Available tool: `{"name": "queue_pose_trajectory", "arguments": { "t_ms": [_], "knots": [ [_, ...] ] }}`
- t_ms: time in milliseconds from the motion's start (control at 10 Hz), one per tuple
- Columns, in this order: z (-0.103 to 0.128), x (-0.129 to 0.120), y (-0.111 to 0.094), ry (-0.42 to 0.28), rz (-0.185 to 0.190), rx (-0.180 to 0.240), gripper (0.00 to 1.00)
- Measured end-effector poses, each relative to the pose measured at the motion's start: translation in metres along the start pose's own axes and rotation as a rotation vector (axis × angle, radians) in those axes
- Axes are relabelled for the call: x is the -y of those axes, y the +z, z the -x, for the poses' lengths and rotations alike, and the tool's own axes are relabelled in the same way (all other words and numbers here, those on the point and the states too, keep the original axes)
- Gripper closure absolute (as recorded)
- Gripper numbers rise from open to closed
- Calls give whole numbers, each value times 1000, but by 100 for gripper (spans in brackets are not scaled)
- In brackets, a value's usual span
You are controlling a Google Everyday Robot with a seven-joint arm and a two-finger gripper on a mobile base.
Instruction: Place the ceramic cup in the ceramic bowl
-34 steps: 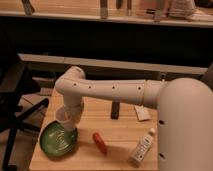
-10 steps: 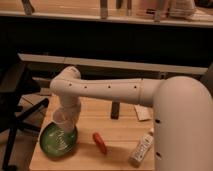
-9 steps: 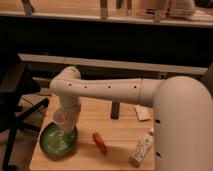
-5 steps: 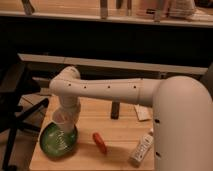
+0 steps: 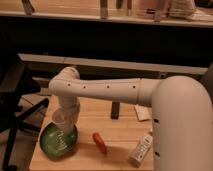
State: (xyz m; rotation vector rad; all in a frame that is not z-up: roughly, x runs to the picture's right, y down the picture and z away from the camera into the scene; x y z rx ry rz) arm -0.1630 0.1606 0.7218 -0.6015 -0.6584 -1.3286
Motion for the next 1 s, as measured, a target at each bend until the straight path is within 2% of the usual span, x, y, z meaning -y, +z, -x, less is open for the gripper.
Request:
{"name": "queue_pose_trajectory", "arguments": {
  "t_ms": [300, 600, 1000],
  "knots": [
    [0, 1, 1, 1, -1, 0, 68],
    [1, 2, 1, 0, -3, 0, 56],
    [1, 3, 0, 0, -5, -3, 55]
  ]
}}
